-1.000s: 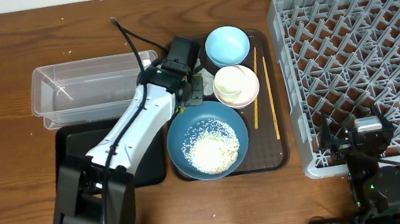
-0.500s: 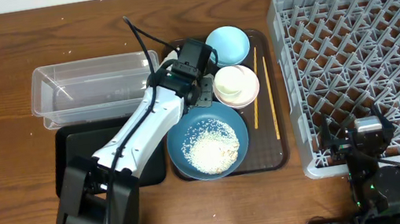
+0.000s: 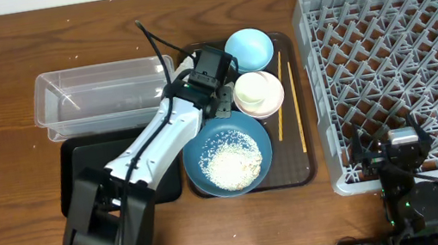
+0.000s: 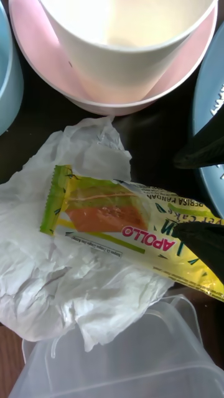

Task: Sort waste into correct bins and load items into the dishwasher rack
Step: 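Lower the left gripper and grasp the yellow Apollo wrapper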

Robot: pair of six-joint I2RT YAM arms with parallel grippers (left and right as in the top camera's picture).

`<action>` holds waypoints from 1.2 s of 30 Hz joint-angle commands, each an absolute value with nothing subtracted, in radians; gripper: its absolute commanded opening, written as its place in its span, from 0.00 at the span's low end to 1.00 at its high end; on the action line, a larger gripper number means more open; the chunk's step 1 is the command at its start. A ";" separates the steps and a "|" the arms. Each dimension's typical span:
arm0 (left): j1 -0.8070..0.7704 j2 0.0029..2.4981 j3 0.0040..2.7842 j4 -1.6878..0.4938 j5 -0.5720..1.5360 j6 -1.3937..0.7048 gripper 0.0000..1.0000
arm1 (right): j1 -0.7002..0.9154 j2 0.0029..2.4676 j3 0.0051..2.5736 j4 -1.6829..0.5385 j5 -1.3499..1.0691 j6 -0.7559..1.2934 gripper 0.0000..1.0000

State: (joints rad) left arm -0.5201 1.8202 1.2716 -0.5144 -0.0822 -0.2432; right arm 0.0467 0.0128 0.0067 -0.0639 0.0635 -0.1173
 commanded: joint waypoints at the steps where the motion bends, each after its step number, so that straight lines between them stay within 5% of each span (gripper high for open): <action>1: -0.522 1.859 1.264 -0.506 -0.098 -0.253 0.33 | 0.039 0.012 0.006 -0.068 0.070 -0.121 0.99; 13: -0.522 1.902 1.264 -0.490 -0.098 -0.253 0.31 | 0.039 0.012 0.006 -0.068 0.070 -0.121 0.99; 19: -0.522 1.902 1.264 -0.490 -0.098 -0.253 0.13 | 0.039 0.011 0.006 -0.068 0.070 -0.121 0.99; 26: -0.522 1.900 1.264 -0.484 -0.098 -0.253 0.06 | 0.039 0.012 0.006 -0.068 0.071 -0.121 0.99; 36: -0.522 1.782 1.281 -0.489 -0.099 -0.246 0.06 | 0.039 0.012 0.006 -0.068 0.071 -0.121 0.99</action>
State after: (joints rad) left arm -0.5201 1.8687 1.2701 -0.4896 -0.0856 -0.2546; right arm 0.0467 0.0128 0.0067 -0.0639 0.0635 -0.1173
